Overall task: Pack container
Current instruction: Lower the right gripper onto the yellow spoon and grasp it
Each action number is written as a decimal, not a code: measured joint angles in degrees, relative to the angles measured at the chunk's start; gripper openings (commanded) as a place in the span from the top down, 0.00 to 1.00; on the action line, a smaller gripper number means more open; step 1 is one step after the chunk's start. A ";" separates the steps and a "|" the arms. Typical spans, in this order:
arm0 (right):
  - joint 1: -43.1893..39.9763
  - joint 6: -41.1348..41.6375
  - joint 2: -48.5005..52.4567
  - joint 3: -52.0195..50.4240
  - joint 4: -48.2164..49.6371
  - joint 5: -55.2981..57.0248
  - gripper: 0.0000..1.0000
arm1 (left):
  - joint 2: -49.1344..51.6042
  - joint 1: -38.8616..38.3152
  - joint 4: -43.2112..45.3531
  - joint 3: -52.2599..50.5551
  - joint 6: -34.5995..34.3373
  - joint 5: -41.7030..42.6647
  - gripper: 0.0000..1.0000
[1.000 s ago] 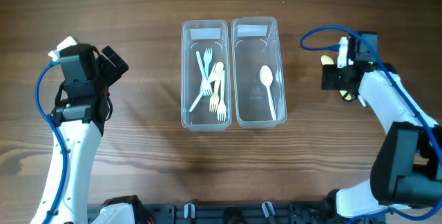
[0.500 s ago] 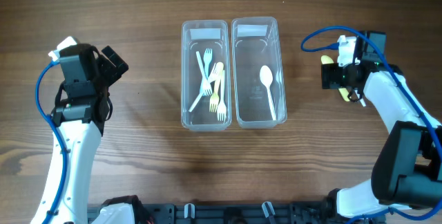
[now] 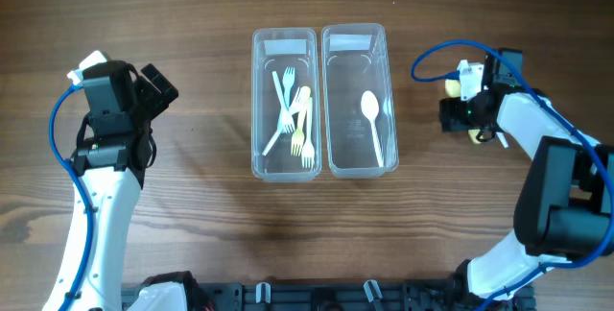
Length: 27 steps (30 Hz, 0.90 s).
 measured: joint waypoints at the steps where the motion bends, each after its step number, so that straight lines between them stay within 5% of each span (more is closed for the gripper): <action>1: 0.00 -0.02 0.20 0.17 0.02 -0.02 0.31 | 0.00 0.00 0.00 0.00 0.00 0.00 0.00; 4: 0.00 0.04 0.63 0.72 0.07 -0.17 0.42 | 0.00 0.00 0.00 0.00 0.00 0.00 0.00; 7: 0.00 0.68 0.90 0.92 0.50 -0.24 0.66 | 0.00 0.00 0.00 0.00 -0.02 0.00 0.00; 11: 0.00 0.66 1.07 1.16 0.48 -0.66 0.75 | 0.00 0.00 0.00 0.00 -0.02 0.00 0.00; 15: 0.13 1.27 1.07 1.22 0.22 -1.46 0.96 | 0.00 0.00 0.00 0.00 0.00 0.00 0.00; 27: 0.52 5.46 0.22 2.10 -1.53 -4.15 0.96 | 0.00 0.00 0.00 0.00 0.00 0.00 0.00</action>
